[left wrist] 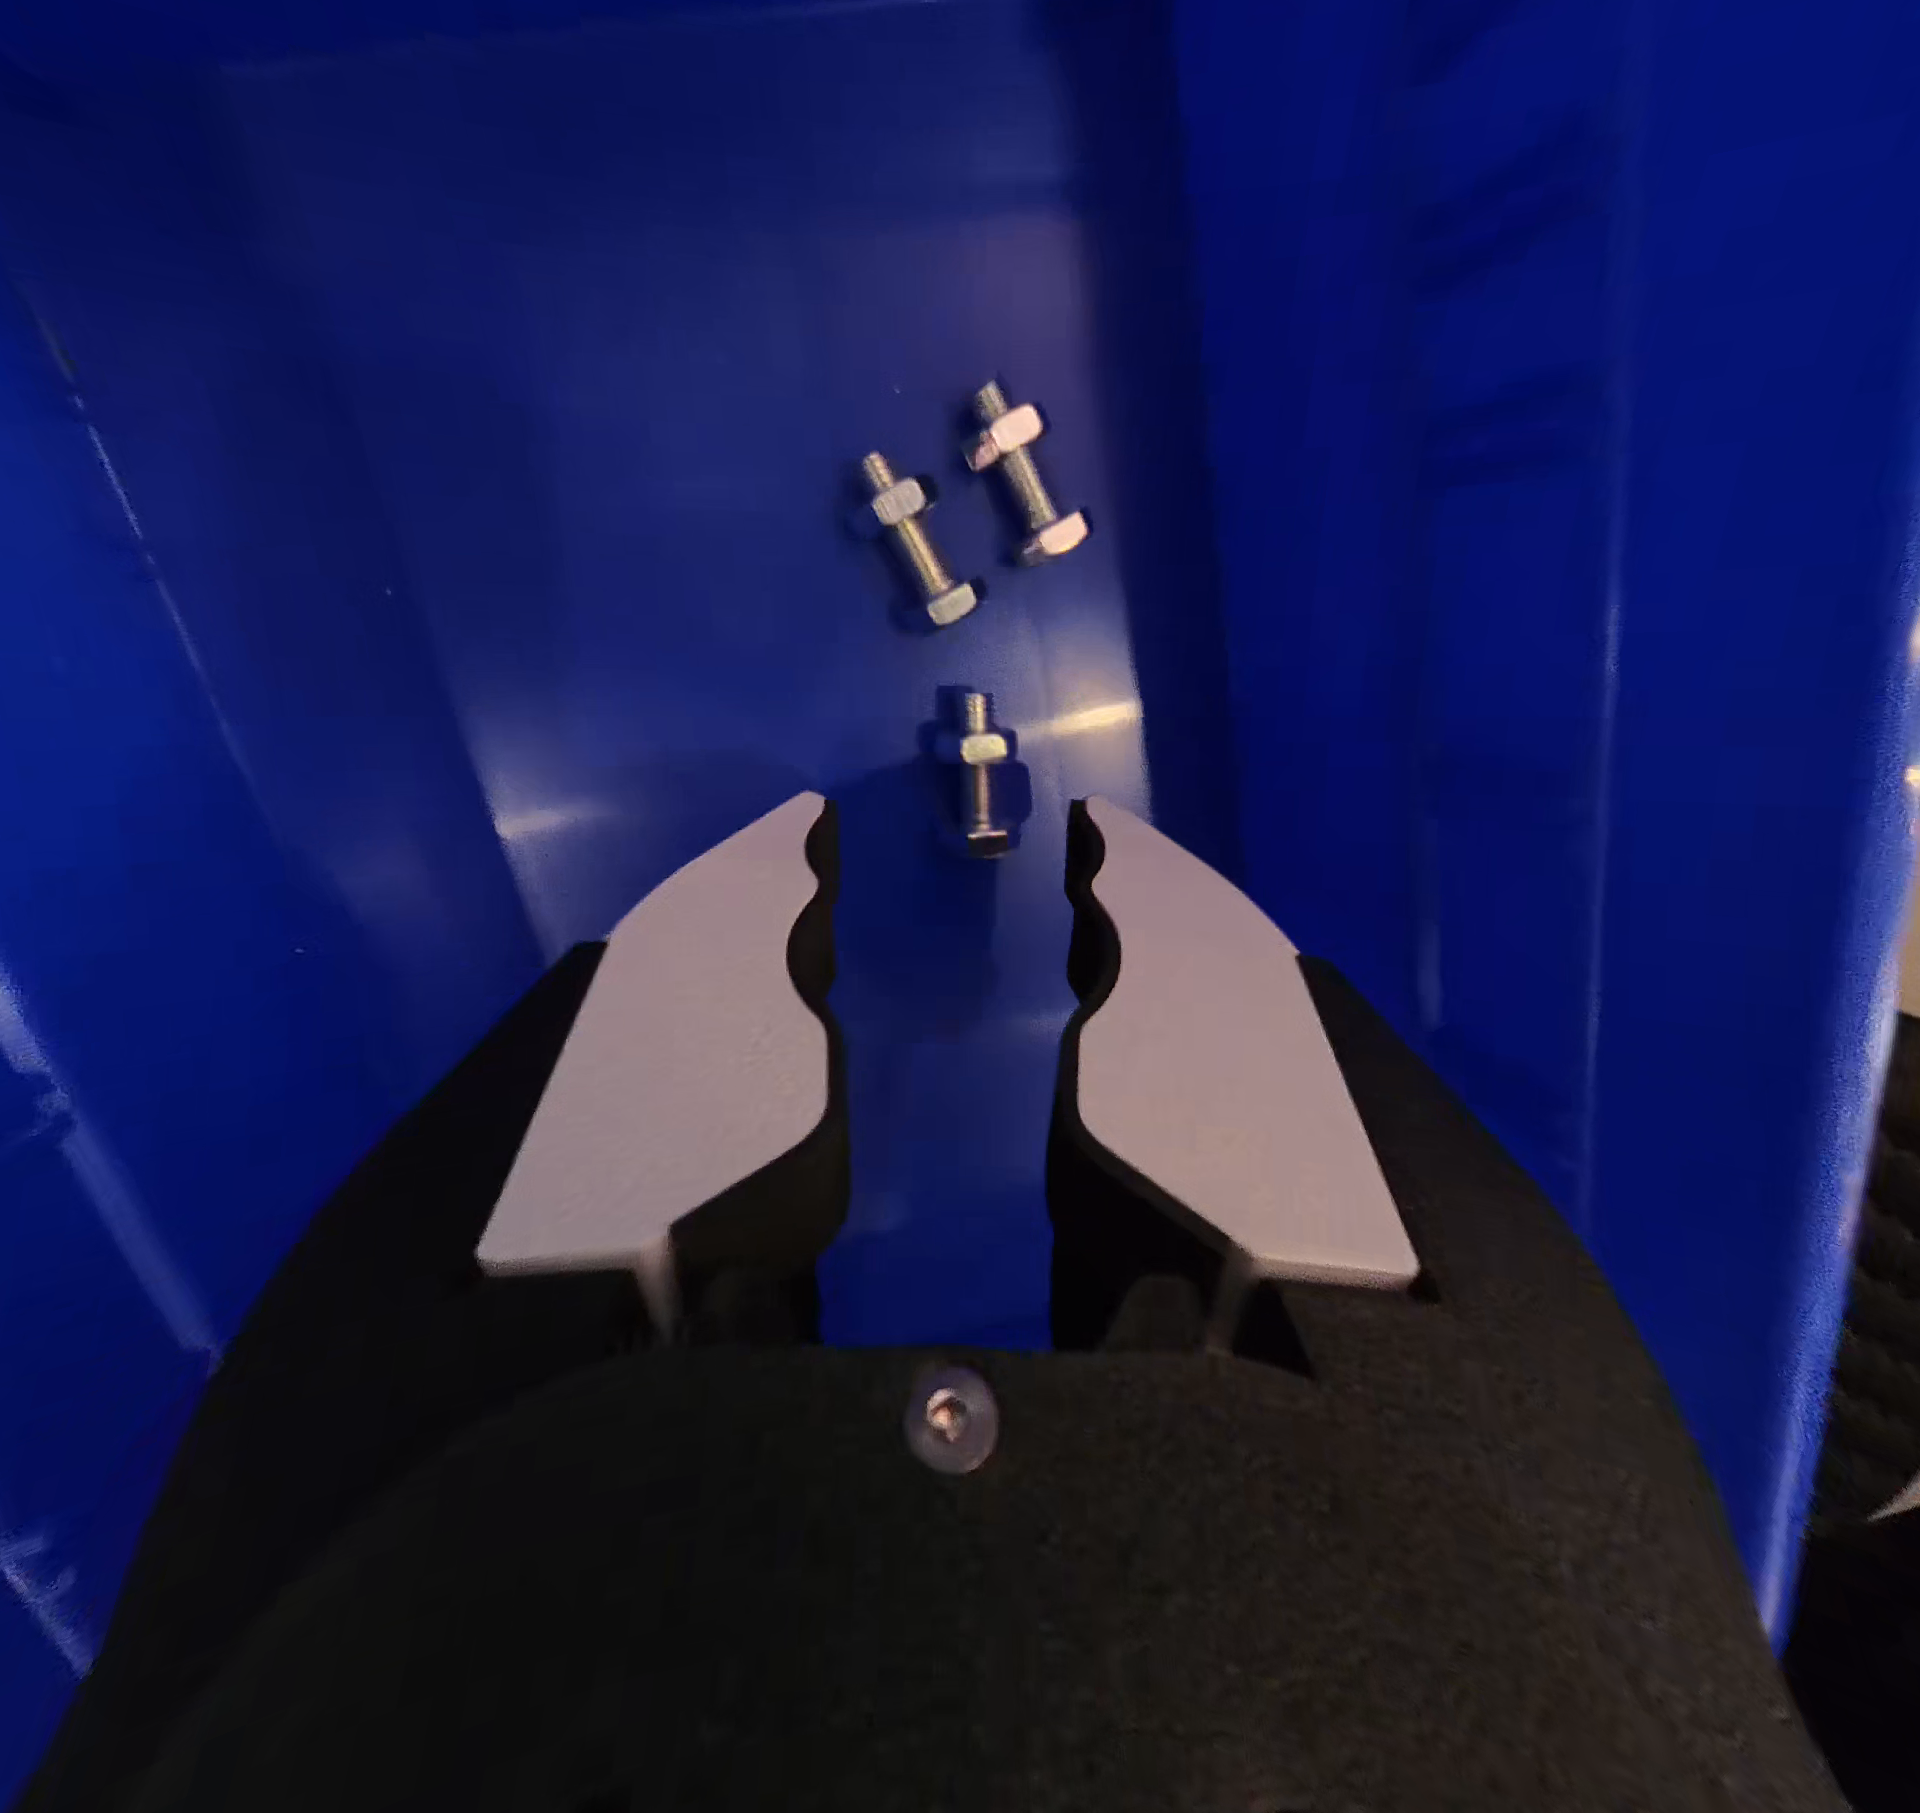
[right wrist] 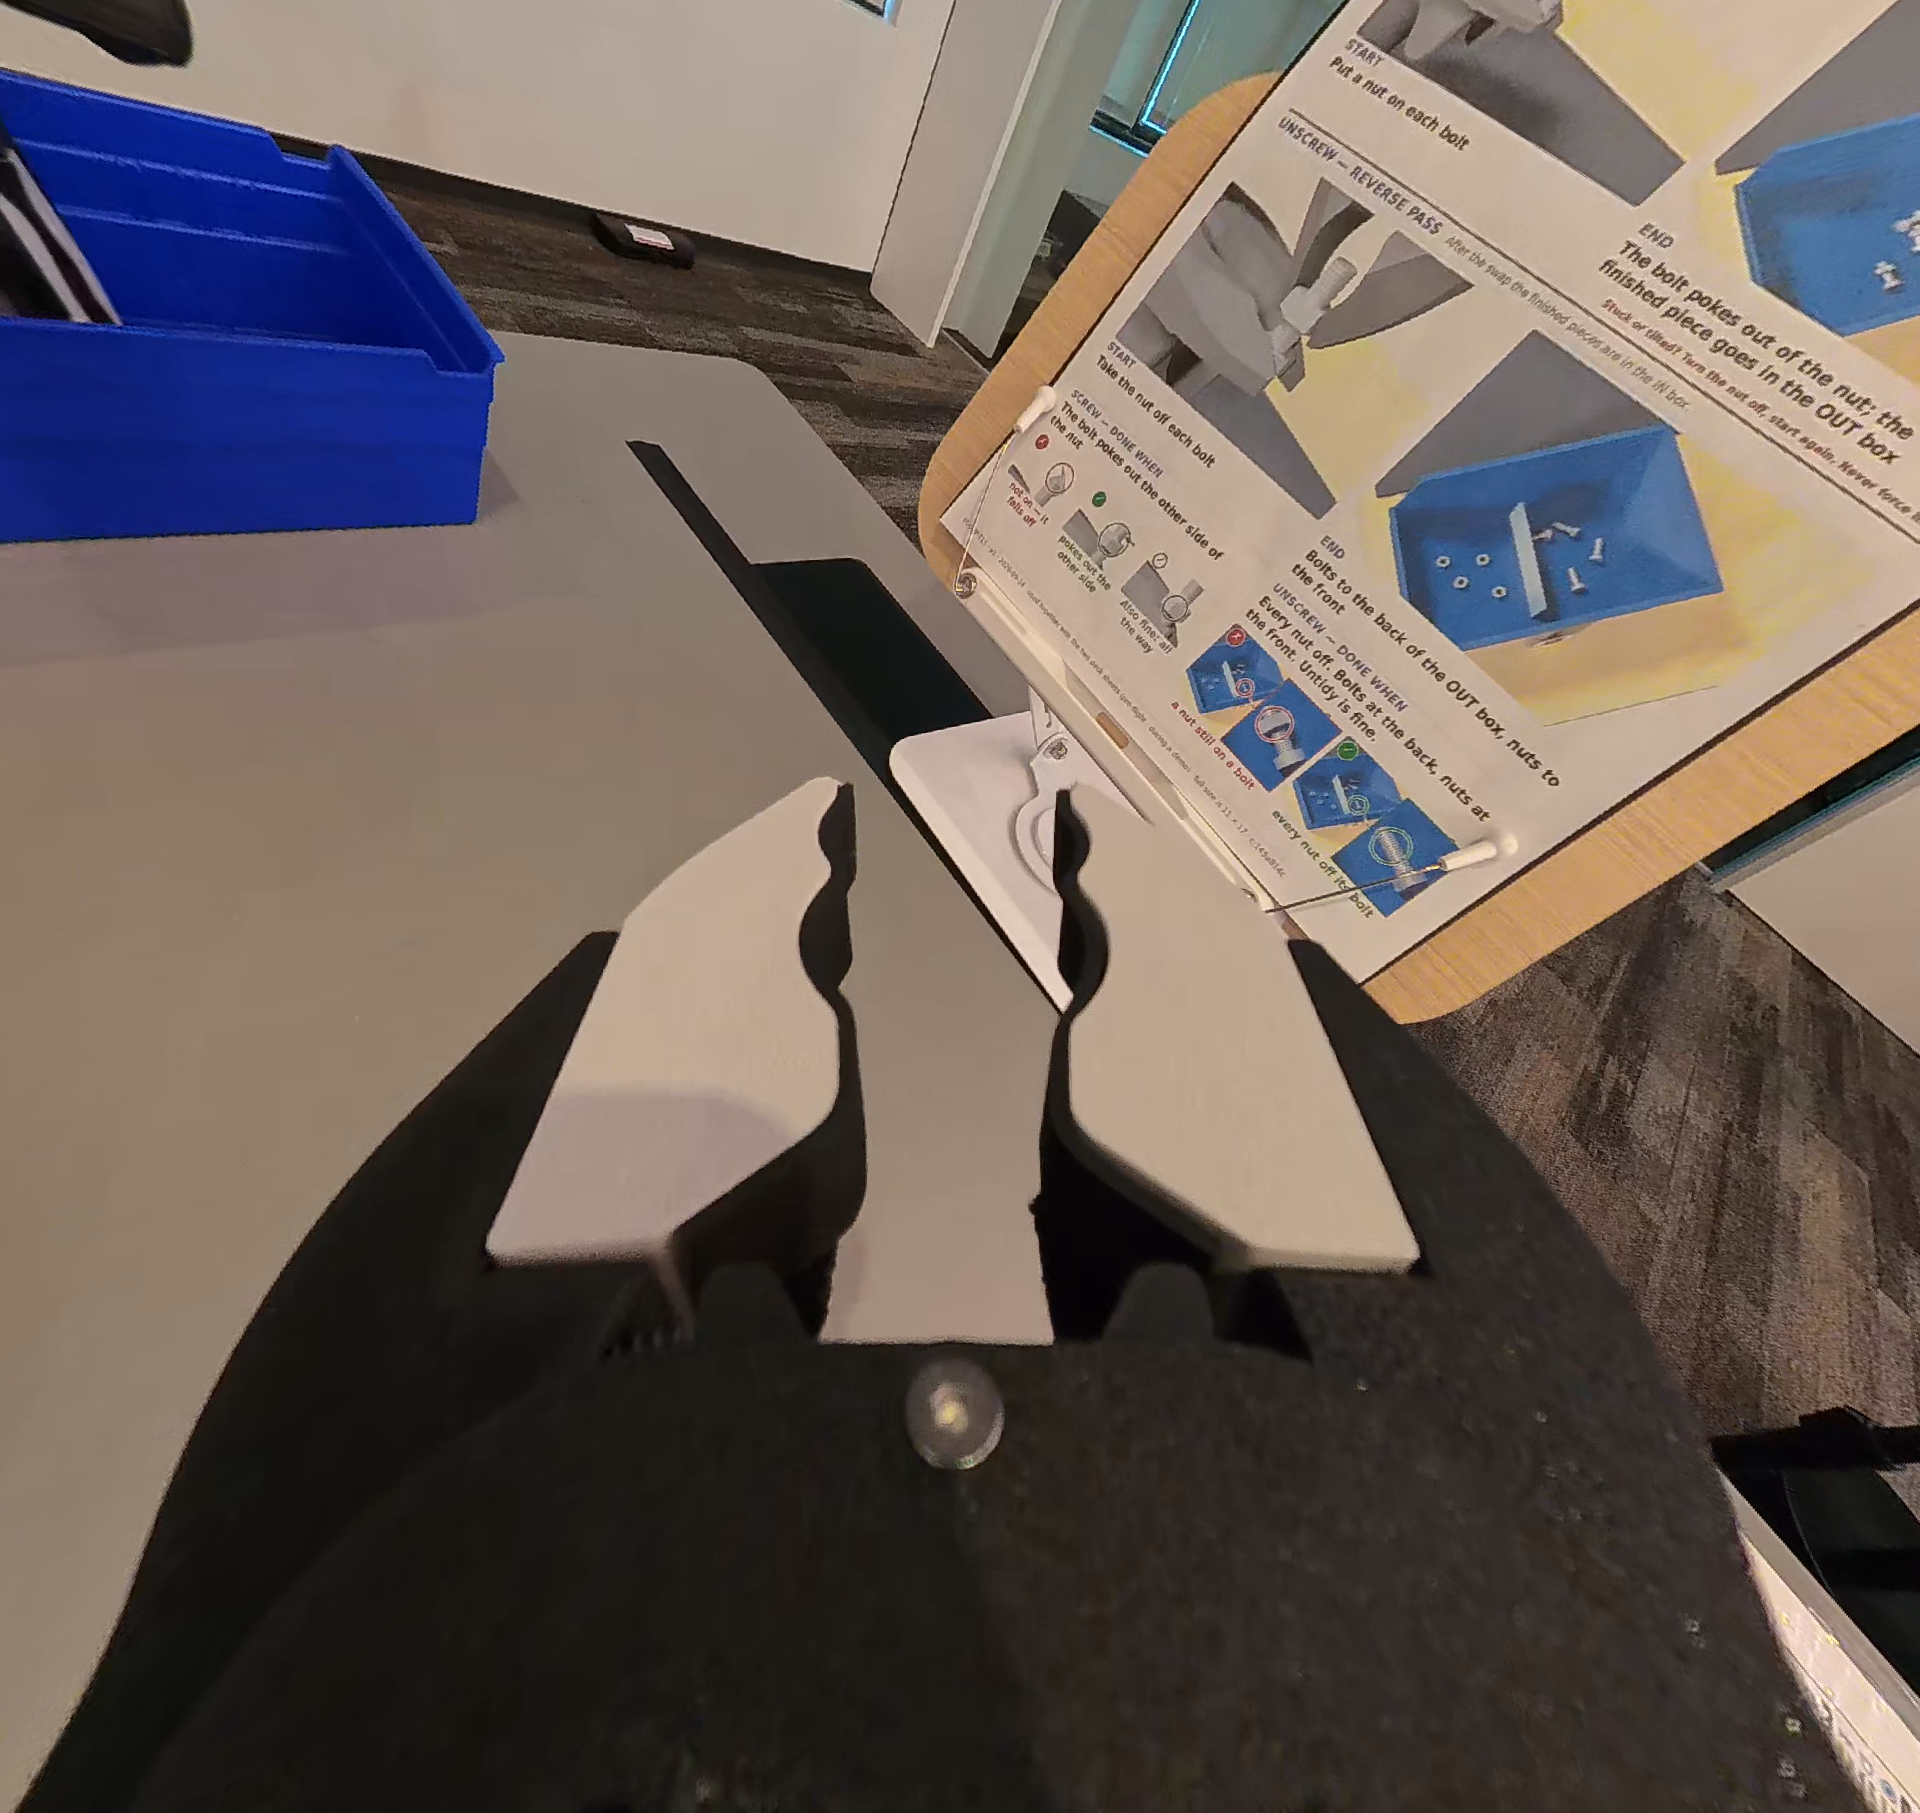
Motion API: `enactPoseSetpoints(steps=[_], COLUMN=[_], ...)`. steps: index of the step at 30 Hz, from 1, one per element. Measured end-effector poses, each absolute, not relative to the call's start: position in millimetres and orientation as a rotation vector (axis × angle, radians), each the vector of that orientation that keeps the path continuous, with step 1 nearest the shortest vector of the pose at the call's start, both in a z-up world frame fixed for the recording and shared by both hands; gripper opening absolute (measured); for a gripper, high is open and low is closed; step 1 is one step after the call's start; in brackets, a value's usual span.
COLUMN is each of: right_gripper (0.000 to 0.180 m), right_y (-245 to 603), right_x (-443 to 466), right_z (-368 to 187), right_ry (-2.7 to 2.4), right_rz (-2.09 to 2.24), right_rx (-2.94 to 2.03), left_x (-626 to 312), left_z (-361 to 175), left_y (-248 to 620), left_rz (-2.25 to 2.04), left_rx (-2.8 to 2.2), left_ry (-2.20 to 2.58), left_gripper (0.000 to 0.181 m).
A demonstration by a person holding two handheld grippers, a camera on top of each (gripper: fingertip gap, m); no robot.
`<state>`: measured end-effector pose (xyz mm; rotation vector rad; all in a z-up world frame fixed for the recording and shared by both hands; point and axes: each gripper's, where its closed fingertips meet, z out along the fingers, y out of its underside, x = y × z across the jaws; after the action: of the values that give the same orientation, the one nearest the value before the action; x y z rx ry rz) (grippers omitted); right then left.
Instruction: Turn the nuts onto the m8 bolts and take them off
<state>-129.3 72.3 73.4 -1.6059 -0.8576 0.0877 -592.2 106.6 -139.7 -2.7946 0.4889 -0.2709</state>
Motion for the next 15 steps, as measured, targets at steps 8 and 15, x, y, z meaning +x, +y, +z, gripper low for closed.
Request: enactPoseSetpoints(steps=[8,15], right_gripper=[0.035,0.035], right_y=[73,73], right_x=[-124,-122], right_z=[73,75], right_ry=[-0.849,-0.853], right_rz=[0.089,0.070], right_rx=[-1.613,-1.613], left_x=[-595,-597], left_z=[-152,-154], left_y=[110,111], left_rz=[-0.151,-0.057], left_rx=[-2.827,-2.820], left_ry=[0.548,0.620], left_gripper=[0.040,0.022])
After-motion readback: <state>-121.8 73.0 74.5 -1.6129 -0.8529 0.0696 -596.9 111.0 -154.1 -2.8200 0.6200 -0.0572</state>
